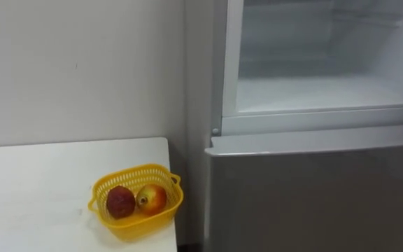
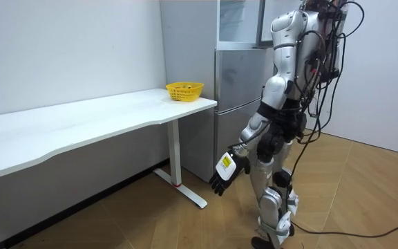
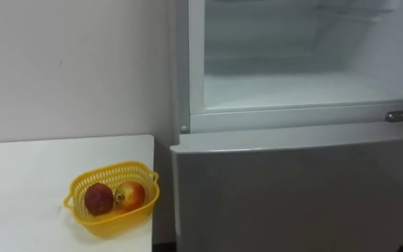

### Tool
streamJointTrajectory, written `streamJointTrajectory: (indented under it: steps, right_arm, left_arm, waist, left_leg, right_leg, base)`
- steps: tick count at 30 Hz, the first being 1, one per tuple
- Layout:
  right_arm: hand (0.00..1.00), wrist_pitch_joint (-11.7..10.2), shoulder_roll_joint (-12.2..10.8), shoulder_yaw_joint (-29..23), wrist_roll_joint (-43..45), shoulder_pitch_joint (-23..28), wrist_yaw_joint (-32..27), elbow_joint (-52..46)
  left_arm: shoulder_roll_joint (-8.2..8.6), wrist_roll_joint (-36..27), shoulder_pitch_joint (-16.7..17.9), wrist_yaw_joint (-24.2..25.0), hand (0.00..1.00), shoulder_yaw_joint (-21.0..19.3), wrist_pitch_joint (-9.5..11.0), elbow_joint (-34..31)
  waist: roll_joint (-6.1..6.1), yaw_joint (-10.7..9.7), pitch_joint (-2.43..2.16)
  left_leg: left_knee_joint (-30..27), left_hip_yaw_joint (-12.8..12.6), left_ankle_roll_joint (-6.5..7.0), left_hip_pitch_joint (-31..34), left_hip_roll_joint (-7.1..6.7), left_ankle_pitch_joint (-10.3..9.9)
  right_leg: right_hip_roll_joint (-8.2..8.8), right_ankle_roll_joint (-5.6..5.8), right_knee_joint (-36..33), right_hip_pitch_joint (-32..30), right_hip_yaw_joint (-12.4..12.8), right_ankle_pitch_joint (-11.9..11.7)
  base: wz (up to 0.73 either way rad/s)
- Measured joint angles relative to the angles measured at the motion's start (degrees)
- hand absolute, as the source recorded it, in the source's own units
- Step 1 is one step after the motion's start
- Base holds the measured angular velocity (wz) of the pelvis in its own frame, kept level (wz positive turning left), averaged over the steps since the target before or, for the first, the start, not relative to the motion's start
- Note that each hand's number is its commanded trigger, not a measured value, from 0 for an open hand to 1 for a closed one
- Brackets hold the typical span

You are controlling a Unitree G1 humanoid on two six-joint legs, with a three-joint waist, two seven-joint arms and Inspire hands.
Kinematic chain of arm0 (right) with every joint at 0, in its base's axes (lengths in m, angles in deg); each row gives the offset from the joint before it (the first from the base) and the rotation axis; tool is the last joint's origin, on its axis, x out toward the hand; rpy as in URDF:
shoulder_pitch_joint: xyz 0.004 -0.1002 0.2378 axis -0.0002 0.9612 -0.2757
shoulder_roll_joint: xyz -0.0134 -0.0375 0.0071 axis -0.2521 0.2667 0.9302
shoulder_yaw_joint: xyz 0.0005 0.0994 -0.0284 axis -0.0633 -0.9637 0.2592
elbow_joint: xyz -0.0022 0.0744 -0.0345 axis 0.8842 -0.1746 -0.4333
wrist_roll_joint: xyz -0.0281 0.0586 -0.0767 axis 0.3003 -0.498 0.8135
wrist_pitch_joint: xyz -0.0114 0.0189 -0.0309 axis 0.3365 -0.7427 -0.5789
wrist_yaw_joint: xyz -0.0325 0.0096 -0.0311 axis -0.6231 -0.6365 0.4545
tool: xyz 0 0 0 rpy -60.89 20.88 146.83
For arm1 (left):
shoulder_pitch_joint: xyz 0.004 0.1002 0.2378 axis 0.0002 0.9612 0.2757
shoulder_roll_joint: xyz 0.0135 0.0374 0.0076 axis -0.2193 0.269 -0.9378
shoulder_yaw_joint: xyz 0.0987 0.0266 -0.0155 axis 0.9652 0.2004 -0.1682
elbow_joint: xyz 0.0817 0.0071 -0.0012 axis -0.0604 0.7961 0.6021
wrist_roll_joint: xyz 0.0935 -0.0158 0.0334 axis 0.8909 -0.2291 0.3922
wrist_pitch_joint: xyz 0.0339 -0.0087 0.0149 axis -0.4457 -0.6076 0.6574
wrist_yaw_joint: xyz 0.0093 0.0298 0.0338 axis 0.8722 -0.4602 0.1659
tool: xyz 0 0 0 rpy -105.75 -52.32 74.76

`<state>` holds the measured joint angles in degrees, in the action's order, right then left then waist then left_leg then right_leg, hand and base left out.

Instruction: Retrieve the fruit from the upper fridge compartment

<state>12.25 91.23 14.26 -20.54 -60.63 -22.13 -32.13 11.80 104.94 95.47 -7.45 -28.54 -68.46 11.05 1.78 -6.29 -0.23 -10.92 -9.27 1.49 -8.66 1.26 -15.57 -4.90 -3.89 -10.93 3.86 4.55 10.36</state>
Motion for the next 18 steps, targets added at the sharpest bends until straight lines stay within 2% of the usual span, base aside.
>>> streamJointTrajectory:
  steps: [3, 8, 18]
  right_arm:
    - [0.0, -0.6, 0.7, -3.2, -1.5, -0.4, -2.5, 0.0]
    - [0.0, -1.2, 1.5, -5.4, -1.8, -1.9, -4.7, 0.0]
    - [0.0, -1.5, 3.0, -9.2, 1.3, -7.0, -7.9, -2.8]
  left_arm:
    - [-0.08, -0.1, -0.4, -0.1, 0.0, -0.3, 0.1, 0.1]
    - [-0.08, -0.4, -0.4, -0.1, 0.0, -0.3, 0.0, 0.1]
    - [-0.06, -0.2, -0.4, 1.3, 0.0, -0.7, 0.0, -0.3]
  waist:
    - [0.86, 0.0, 0.05]
    - [1.48, -0.1, 0.25]
    - [1.06, -1.1, 0.09]
  left_leg:
    - [0.1, 0.0, 0.0, 0.1, -0.05, 0.0]
    - [0.1, 0.0, 0.0, 0.5, -0.07, 0.0]
    - [-0.4, 0.5, 0.0, 1.1, -0.18, 0.0]
  right_leg:
    - [-0.02, 0.03, -0.1, -0.2, 0.0, 0.0]
    - [-0.12, 0.01, -0.8, -1.0, 0.0, 0.1]
    - [-0.09, 0.05, -0.5, -1.1, -0.7, 0.1]
  base:
    - [0.0]
    - [0.0]
    - [0.03]
